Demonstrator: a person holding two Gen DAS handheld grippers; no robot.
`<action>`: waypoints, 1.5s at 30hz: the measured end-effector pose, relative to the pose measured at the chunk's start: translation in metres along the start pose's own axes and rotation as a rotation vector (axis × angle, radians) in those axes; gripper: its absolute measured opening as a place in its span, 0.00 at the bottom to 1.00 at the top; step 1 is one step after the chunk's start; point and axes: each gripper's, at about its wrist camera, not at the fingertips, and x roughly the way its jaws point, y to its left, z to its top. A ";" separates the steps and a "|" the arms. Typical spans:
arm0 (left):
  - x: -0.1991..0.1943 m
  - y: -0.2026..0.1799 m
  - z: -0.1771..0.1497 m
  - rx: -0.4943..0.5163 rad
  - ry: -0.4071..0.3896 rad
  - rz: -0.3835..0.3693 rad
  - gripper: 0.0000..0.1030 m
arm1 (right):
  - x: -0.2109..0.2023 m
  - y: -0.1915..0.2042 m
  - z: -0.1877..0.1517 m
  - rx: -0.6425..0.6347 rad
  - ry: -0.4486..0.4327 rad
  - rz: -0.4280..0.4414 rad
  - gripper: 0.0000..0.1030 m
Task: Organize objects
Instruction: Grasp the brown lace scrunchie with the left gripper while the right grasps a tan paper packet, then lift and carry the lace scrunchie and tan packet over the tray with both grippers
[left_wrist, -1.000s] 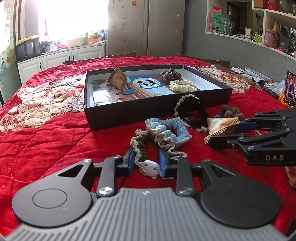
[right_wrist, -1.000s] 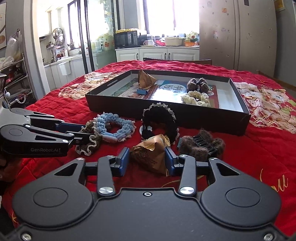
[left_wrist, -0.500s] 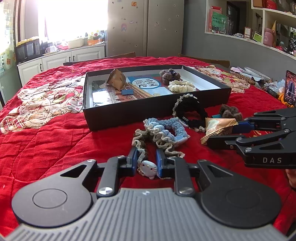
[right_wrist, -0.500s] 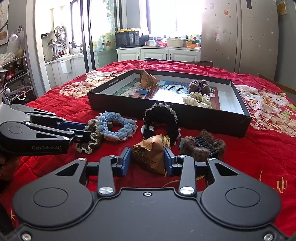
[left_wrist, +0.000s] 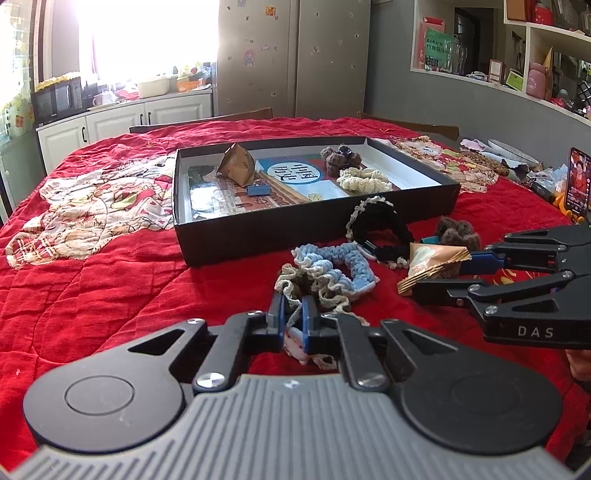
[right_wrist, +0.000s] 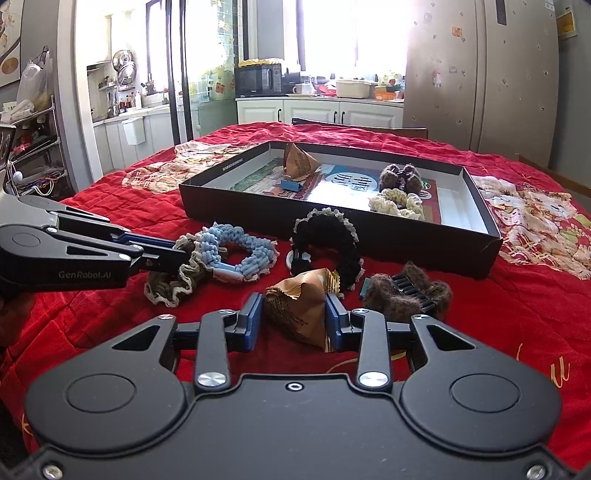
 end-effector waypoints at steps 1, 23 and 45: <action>-0.001 0.000 0.001 0.001 -0.004 0.001 0.10 | -0.001 0.000 0.000 -0.001 -0.001 0.001 0.33; -0.028 -0.005 0.015 0.032 -0.094 0.001 0.09 | -0.012 0.003 0.003 -0.016 -0.031 0.016 0.32; -0.057 -0.007 0.032 0.058 -0.197 0.007 0.09 | -0.034 0.001 0.013 -0.023 -0.092 0.016 0.32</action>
